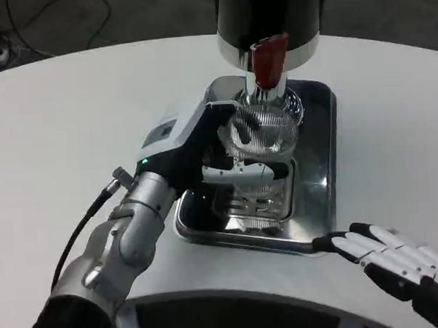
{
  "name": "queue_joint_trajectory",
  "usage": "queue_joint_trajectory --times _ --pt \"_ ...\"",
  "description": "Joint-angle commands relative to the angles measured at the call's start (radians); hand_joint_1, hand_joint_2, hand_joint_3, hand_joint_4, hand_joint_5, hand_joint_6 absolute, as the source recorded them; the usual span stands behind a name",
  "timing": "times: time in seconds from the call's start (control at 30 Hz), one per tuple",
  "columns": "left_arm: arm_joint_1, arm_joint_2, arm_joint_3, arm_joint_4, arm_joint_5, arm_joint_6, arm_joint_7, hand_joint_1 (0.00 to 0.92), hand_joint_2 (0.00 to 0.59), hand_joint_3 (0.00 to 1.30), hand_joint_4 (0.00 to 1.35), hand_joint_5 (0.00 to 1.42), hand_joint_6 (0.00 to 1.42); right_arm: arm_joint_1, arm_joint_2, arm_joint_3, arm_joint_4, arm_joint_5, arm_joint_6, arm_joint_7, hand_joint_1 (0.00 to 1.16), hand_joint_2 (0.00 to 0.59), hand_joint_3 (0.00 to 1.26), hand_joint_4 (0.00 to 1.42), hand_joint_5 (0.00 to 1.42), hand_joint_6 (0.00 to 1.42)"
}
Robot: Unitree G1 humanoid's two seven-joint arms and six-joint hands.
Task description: Grasp the cup under the faucet to collect the drink, then remove the cup.
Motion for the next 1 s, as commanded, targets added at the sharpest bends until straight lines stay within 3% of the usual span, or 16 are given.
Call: queue_joint_trajectory --times 0.03,0.13,0.2,0.3,0.53,0.83,1.0 --pt "0.019 0.017 -0.005 -0.017 0.001 0.005 -0.014 0.357 0.11 0.31 0.43 0.64 0.65 0.006 0.011 0.0 0.0 0.006 -0.013 -0.009 0.34 0.422 0.09 0.06 0.0 0.0" --pt "0.022 0.02 -0.007 -0.018 -0.003 0.002 -0.027 0.283 0.107 0.15 0.25 0.45 0.48 0.005 0.016 -0.001 0.0 0.007 -0.014 -0.008 0.34 0.422 0.09 0.06 0.0 0.0" --pt "0.024 0.02 -0.006 -0.017 -0.01 -0.003 -0.037 0.276 0.107 0.12 0.15 0.38 0.42 0.006 0.019 -0.003 0.001 0.008 -0.016 -0.009 0.34 0.422 0.09 0.06 0.0 0.0" --pt "0.032 0.017 0.002 -0.019 -0.023 -0.02 -0.031 0.26 0.107 0.1 0.14 0.36 0.41 0.008 0.023 -0.006 0.001 0.009 -0.019 -0.011 0.34 0.422 0.09 0.06 0.0 0.0" --pt "0.049 0.026 0.011 -0.055 -0.027 -0.03 -0.023 0.179 0.026 0.03 0.1 0.31 0.32 0.008 0.027 -0.007 0.001 0.009 -0.02 -0.014 0.34 0.422 0.1 0.06 0.0 0.0" --pt "0.081 0.038 0.027 -0.105 -0.028 -0.022 -0.038 0.145 0.001 0.0 0.08 0.28 0.27 0.0 0.03 0.004 0.002 0.004 -0.017 -0.018 0.35 0.429 0.1 0.06 0.0 0.0" --pt "0.105 0.049 0.04 -0.135 -0.039 -0.009 -0.056 0.08 0.0 0.0 0.06 0.26 0.22 0.003 0.032 0.001 0.002 0.003 -0.018 -0.019 0.35 0.434 0.1 0.07 0.0 0.0"
